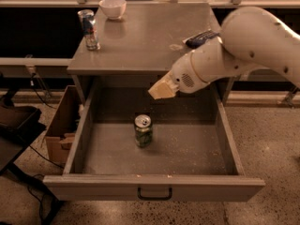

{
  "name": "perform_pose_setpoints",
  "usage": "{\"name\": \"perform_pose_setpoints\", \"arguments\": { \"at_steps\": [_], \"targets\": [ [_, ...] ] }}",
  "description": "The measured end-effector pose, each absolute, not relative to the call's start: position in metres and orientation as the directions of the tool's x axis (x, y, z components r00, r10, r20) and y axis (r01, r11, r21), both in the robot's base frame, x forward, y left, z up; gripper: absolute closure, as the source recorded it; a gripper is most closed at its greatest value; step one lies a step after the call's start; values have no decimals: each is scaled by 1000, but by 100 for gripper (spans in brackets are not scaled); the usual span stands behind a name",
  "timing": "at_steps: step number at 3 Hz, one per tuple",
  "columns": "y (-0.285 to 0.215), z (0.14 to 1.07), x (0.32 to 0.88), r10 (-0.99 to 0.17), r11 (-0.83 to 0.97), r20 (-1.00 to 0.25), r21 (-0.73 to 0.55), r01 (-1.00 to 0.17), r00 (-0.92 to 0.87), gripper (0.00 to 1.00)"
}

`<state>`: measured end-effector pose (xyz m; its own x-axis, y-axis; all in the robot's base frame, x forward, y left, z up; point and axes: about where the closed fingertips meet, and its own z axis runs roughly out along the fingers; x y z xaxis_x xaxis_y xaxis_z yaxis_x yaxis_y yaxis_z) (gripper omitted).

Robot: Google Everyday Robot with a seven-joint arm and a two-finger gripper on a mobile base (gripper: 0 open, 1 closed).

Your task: Place green can into top drawer

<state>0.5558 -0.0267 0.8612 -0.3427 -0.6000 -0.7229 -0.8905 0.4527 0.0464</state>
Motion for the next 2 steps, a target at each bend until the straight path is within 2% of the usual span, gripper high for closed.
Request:
{"name": "perform_pose_setpoints", "arguments": {
  "at_steps": [1,2],
  "targets": [
    [-60,858,537,-732,520,-523,-15,-854,-437,74],
    [-75,851,539,-742,563,-459,-30,-826,-488,56]
  ]
}}
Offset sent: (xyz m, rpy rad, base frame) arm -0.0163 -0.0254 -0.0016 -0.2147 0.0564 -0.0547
